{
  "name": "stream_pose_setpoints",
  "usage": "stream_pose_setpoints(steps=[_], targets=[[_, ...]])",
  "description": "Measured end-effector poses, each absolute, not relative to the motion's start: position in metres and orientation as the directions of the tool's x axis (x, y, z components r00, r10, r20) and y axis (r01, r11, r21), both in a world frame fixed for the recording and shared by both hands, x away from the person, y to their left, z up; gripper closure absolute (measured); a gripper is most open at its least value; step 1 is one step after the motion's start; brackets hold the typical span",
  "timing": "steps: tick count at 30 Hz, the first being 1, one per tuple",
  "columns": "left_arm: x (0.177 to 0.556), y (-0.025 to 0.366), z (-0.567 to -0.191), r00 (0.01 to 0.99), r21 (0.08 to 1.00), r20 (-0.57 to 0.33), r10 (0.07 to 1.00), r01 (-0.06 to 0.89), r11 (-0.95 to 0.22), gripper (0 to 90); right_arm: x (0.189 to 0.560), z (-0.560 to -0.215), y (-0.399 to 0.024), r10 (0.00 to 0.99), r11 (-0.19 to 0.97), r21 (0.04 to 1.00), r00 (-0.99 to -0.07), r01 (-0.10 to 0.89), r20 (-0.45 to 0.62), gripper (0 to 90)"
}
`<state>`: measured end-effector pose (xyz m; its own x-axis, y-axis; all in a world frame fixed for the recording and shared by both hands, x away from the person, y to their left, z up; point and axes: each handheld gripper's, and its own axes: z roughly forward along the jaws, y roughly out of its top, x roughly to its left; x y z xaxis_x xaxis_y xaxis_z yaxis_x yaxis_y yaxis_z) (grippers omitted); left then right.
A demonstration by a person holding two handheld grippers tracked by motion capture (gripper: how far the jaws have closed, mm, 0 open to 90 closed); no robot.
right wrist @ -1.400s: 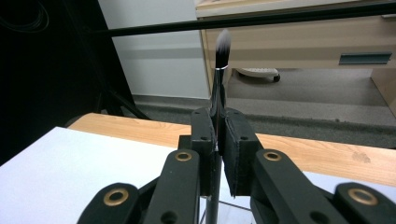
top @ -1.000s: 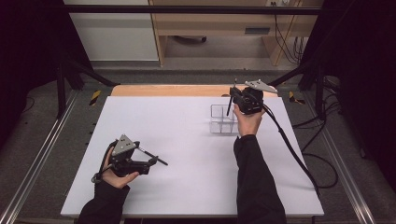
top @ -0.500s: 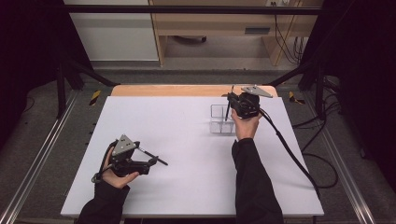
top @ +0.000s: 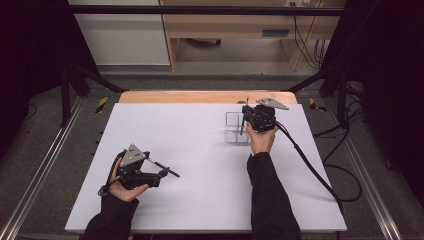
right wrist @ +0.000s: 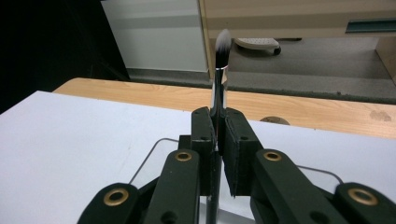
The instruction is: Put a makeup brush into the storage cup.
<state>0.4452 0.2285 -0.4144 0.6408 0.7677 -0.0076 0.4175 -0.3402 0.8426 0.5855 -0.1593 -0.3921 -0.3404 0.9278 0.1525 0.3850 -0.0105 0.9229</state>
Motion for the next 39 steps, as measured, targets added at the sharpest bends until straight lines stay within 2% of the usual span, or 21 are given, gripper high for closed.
stream_pose_setpoints(steps=[26,29,39], targets=[[0.445,0.227,-0.415,0.642,0.839,-0.003,0.767,0.420,-0.347,9.2,0.582,-0.415,-0.160,0.928,0.009,0.897,-0.338,0.441,0.157,83.1],[0.445,0.227,-0.416,0.643,0.838,0.001,0.766,0.418,-0.352,9.2,0.580,-0.413,-0.161,0.928,0.012,0.899,-0.339,0.438,0.153,79.4],[0.445,0.228,-0.415,0.643,0.838,-0.001,0.766,0.418,-0.350,9.3,0.561,-0.402,-0.165,0.908,0.024,0.907,-0.389,0.420,0.156,57.8]])
